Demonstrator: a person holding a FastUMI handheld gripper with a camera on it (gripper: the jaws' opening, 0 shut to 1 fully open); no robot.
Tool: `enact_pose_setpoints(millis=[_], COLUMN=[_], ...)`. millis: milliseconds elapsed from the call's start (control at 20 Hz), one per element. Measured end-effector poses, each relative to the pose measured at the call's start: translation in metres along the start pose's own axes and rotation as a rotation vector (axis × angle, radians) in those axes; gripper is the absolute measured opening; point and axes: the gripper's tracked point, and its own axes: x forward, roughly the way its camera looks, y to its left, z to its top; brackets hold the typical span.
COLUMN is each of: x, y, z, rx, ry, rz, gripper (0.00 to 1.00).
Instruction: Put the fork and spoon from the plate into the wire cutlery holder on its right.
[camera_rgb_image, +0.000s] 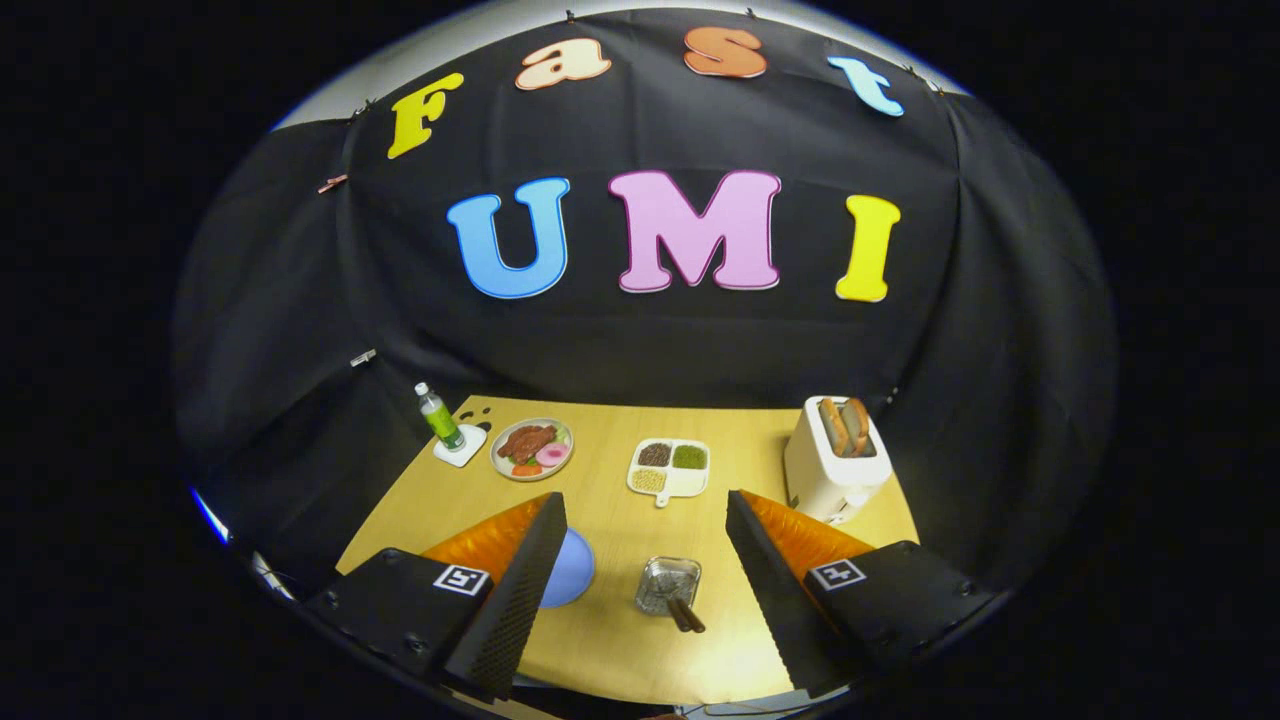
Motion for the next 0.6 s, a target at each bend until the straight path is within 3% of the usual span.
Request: enact_pose_setpoints(millis=[250, 600], x=[-0.012, -0.004], y=[-0.005, 0.001], z=[0.033, 0.043], rx=[0.028, 0.048], ry=[-0.151, -0.171], rz=[0.009, 0.095], gripper=[1.0, 0.99])
